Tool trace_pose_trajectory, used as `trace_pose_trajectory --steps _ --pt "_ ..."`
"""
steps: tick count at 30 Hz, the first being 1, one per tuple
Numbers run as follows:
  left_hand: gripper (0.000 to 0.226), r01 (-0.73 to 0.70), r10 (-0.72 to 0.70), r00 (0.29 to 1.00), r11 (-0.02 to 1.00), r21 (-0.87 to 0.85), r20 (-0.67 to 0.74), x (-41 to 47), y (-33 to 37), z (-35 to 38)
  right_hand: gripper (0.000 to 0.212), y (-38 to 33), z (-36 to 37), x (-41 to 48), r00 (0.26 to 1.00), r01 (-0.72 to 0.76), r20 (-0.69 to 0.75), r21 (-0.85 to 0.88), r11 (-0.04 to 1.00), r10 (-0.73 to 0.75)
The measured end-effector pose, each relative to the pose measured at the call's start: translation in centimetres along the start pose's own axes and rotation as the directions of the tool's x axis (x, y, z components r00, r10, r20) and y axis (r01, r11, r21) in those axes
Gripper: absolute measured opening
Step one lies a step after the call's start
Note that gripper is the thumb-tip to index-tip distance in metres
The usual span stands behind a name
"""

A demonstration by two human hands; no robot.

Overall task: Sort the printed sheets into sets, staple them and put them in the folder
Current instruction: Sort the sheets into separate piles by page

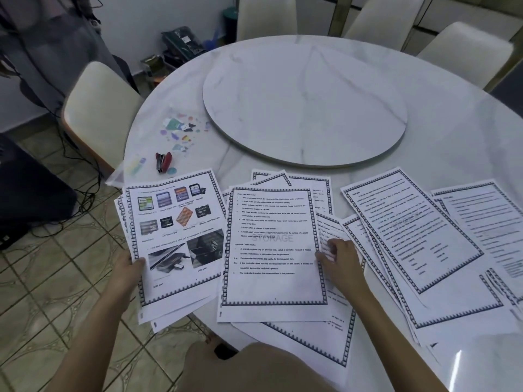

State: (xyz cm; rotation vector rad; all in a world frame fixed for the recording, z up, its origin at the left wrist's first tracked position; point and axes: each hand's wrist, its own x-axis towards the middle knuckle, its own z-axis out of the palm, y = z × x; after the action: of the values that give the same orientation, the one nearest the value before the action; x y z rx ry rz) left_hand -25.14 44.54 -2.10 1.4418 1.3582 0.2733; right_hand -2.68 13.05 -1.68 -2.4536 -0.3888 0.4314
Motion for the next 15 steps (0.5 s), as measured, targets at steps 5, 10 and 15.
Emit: trace_pose_trajectory --steps 5,10,15 --pt "0.037 0.004 -0.004 1.000 1.000 0.010 -0.009 0.1 0.1 0.0 0.060 -0.9 1.0 -0.5 0.999 -0.033 0.007 -0.110 0.993 0.034" --pt "0.036 0.010 -0.009 1.000 1.000 0.026 -0.015 0.1 0.0 0.0 0.056 -1.3 1.8 -0.7 0.998 -0.063 -0.004 -0.063 0.996 0.063" --pt "0.036 0.009 -0.009 1.000 1.000 0.018 -0.018 -0.1 0.2 0.0 0.017 -1.9 1.4 -0.4 0.998 -0.057 0.019 0.089 0.994 0.055"
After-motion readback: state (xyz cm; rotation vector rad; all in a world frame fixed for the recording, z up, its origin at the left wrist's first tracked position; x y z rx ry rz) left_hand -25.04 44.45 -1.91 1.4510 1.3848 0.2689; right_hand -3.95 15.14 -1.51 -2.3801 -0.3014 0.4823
